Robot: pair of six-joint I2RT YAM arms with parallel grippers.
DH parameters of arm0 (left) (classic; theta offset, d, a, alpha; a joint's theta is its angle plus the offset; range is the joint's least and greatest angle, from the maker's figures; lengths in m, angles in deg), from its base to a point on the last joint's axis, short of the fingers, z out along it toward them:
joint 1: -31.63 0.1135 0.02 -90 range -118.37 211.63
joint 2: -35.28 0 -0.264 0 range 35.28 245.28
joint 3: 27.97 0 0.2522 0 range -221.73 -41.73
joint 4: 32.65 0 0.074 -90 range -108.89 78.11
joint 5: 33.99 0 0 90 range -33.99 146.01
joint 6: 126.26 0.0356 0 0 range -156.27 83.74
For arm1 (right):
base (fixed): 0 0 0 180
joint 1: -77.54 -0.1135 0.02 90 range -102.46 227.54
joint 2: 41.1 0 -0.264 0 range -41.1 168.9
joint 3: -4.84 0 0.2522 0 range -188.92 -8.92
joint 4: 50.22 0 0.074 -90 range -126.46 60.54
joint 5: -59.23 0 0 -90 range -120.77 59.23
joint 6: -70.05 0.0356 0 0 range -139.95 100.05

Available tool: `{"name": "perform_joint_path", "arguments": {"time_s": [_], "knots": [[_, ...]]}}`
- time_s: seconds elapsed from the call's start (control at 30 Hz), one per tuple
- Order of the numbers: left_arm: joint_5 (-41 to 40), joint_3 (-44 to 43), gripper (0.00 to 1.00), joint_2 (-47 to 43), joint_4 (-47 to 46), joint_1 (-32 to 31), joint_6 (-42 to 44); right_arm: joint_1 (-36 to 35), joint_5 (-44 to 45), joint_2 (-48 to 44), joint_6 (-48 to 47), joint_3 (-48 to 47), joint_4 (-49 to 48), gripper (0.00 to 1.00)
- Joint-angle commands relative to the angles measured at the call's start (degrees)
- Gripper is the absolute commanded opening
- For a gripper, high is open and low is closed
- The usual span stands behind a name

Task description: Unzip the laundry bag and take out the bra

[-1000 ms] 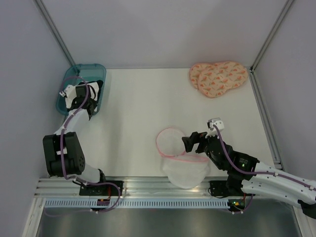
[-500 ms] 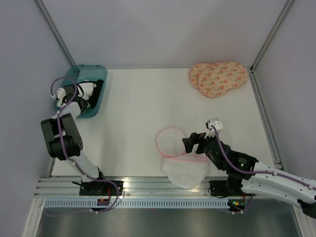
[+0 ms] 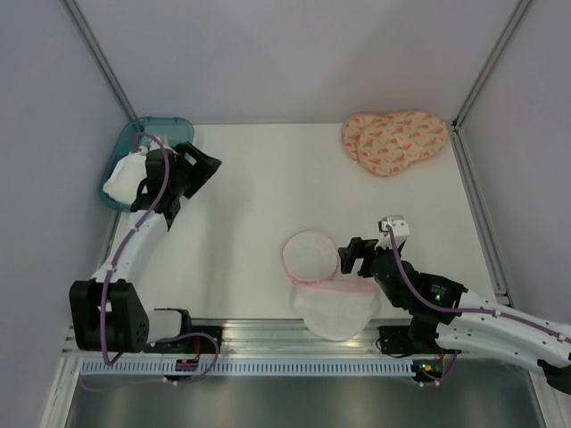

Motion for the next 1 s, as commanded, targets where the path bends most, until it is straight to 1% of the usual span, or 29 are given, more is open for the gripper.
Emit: {"name": "perform_joint_path", "arguments": {"time_s": [0.0,0.03,0.07,0.1,0.13,0.17,0.23,0.27,0.3,0.4,0.47,0.5,0.57,0.63,0.7,0.73,0.77,0.8,0.83,0.9,0.93,0.97], "knots": [[8.2,4.9,0.88,-6.0,-0.9,-5.6,-0.6,-0.1,4.6,0.5,4.3,-3.4,6.3,0.98],[10.6,6.1,0.90,-7.0,-0.9,-7.0,-0.8,-0.1,4.4,0.6,4.6,-3.7,6.8,0.98],[12.6,7.5,0.93,-8.2,-2.3,-10.1,-0.7,-0.1,4.3,0.9,5.1,-3.9,7.9,0.98],[14.4,9.8,0.99,-9.0,-2.3,-11.9,-0.1,0.0,4.3,0.9,6.9,-4.0,8.6,0.98],[16.0,11.0,1.00,-10.3,-2.3,-13.7,0.4,-0.1,4.6,0.9,8.1,-4.3,9.4,0.98],[16.3,13.6,1.00,-10.9,-2.4,-17.2,0.8,-0.1,5.2,0.6,9.4,-4.4,11.2,0.98],[16.5,16.4,0.99,-12.7,-2.9,-20.3,1.5,0.0,4.9,0.2,11.7,-3.7,12.2,0.98],[16.6,19.3,1.00,-13.2,-3.3,-22.3,1.5,-0.1,3.4,0.1,12.0,-3.2,11.9,0.98],[16.9,20.8,1.00,-13.9,-5.3,-23.1,1.2,-0.1,2.5,-0.1,12.4,-2.8,11.6,0.98],[17.7,24.3,1.00,-15.8,-6.5,-25.3,1.1,0.0,-1.0,-0.1,13.7,-0.5,8.9,0.98],[17.0,25.7,0.99,-16.3,-6.5,-26.9,0.5,-0.1,-1.7,0.9,12.7,0.8,5.9,0.98],[16.8,25.9,0.99,-16.1,-8.4,-27.7,0.9,0.0,-1.7,1.5,12.1,1.2,4.8,0.98],[15.0,25.9,0.99,-14.2,-8.7,-29.8,1.7,-0.1,-0.3,4.5,10.1,0.7,3.1,0.98],[16.4,26.4,0.98,-12.1,-12.3,-31.1,1.6,0.4,0.1,8.6,8.2,-1.0,1.0,0.98],[16.3,27.1,0.96,-9.7,-14.3,-31.9,0.8,1.2,-0.8,11.2,4.0,-2.4,-0.8,0.98],[16.3,27.4,0.96,-9.6,-16.0,-32.7,0.4,3.4,-1.9,13.6,2.5,-2.8,-3.1,0.98],[15.9,28.3,0.96,-9.7,-16.4,-33.1,-0.2,5.2,-3.8,14.6,-0.9,-2.9,-4.6,0.98],[14.9,28.8,0.96,-10.5,-16.5,-33.4,-0.4,7.2,-5.5,15.4,-2.3,-2.8,-6.4,0.98],[14.6,29.3,0.96,-11.3,-16.7,-33.6,-0.9,11.7,-11.1,16.9,-3.7,-2.6,-10.1,0.98],[14.3,30.8,0.96,-13.9,-16.5,-33.7,-1.3,16.7,-17.0,19.2,-7.7,-2.9,-13.3,0.98],[14.4,31.5,0.96,-14.6,-16.3,-33.8,-1.6,21.1,-22.7,22.2,-9.0,-3.2,-15.5,0.98],[14.6,31.7,0.96,-15.2,-15.5,-33.9,-1.6,23.2,-25.7,24.0,-10.1,-3.8,-16.4,0.98]]}}
